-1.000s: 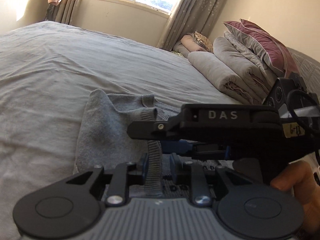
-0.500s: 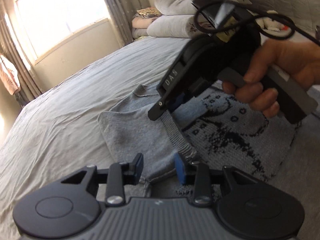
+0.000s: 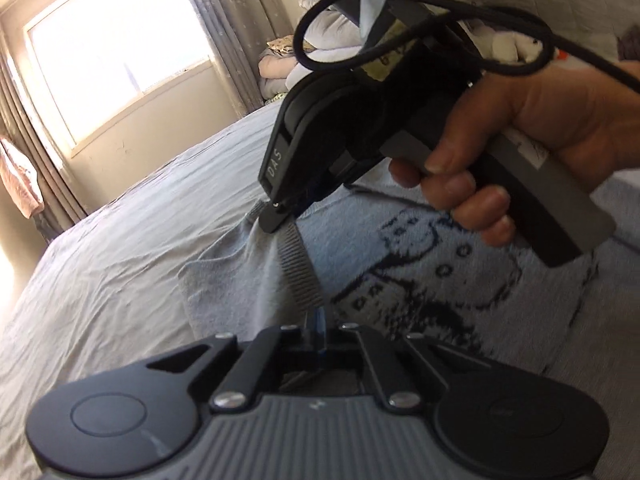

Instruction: Fold clothes

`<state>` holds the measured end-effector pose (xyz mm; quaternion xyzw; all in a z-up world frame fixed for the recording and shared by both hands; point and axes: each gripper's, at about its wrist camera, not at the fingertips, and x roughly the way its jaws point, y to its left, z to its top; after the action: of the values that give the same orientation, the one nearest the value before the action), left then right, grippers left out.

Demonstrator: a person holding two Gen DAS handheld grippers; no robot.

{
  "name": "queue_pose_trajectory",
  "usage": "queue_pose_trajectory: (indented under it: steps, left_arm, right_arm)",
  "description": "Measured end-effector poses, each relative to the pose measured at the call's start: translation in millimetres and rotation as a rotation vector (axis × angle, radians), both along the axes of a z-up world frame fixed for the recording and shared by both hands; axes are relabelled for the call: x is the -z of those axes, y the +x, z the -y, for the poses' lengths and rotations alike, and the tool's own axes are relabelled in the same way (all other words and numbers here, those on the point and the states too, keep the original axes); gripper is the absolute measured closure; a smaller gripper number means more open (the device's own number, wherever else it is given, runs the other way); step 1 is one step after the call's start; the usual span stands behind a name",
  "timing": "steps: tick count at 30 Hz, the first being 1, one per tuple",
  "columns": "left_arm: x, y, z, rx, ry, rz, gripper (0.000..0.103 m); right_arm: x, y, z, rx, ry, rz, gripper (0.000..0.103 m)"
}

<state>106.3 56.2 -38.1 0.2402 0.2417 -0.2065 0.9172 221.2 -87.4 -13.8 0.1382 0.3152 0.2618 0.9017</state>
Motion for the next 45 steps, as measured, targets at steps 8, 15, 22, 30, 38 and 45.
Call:
queue_pose_trajectory:
  steps: [8,15,22,30,38,45]
  left_arm:
    - [-9,17,27,-0.048,-0.166,-0.054,0.103]
    - [6,24,24,-0.075,-0.217,-0.153,0.103]
    - [-12,7,10,-0.021,-0.242,-0.149,0.08]
    - [-4,-6,29,0.058,-0.045,-0.092,0.078]
    - [18,19,36,-0.02,0.024,-0.064,0.1]
    - [-9,26,22,-0.097,-0.276,-0.119,0.1]
  right_arm:
    - [-12,13,19,-0.01,-0.101,0.066,0.096]
    - [15,27,31,-0.008,-0.152,-0.009,0.096]
    - [21,26,54,-0.001,0.01,-0.134,0.09]
    - [11,10,71,-0.015,0.054,-0.19,0.074]
    - [23,22,59,-0.008,0.039,-0.198,0.071]
    - [12,18,58,0.047,-0.014,-0.06,0.097]
